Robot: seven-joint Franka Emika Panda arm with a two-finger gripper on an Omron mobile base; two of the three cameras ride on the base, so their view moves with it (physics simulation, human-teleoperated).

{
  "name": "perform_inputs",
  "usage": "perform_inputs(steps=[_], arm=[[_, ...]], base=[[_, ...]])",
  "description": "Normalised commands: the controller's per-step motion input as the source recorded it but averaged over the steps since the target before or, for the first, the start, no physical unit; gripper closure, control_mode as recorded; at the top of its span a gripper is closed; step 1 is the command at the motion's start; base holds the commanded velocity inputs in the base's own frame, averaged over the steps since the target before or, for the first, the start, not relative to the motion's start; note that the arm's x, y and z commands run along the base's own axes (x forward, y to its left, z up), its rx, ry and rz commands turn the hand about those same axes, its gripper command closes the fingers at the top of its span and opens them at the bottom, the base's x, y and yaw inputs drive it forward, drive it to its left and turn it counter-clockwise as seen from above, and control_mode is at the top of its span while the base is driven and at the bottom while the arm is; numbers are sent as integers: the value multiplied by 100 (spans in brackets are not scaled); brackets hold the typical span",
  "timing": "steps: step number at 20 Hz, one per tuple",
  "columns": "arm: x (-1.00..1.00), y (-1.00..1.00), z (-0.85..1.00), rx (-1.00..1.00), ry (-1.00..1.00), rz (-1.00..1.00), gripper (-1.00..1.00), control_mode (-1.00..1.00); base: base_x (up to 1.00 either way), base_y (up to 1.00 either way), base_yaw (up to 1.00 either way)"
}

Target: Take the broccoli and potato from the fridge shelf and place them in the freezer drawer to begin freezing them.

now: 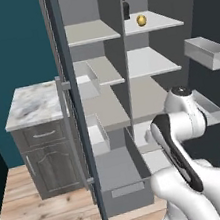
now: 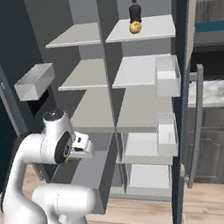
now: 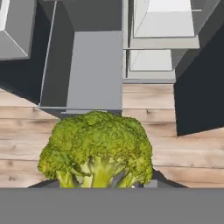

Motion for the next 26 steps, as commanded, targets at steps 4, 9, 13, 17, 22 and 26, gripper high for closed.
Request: perform_inputs(steps=[4,9,13,17,22,26], arm=[[100,0,-74,3,12,33,100,-100],[95,0,-62,5,6,33,100,-100],[85,1,-70,5,2,31,100,-100],[69,15,-79,0,4,29,100,-100],[53,6,-62,0,2,29,100,-100],[30,12,-44,0,0,24,100,-100]], base=[[0,0,0],[0,0,0],[0,0,0],[0,0,0],[0,0,0],[0,0,0]])
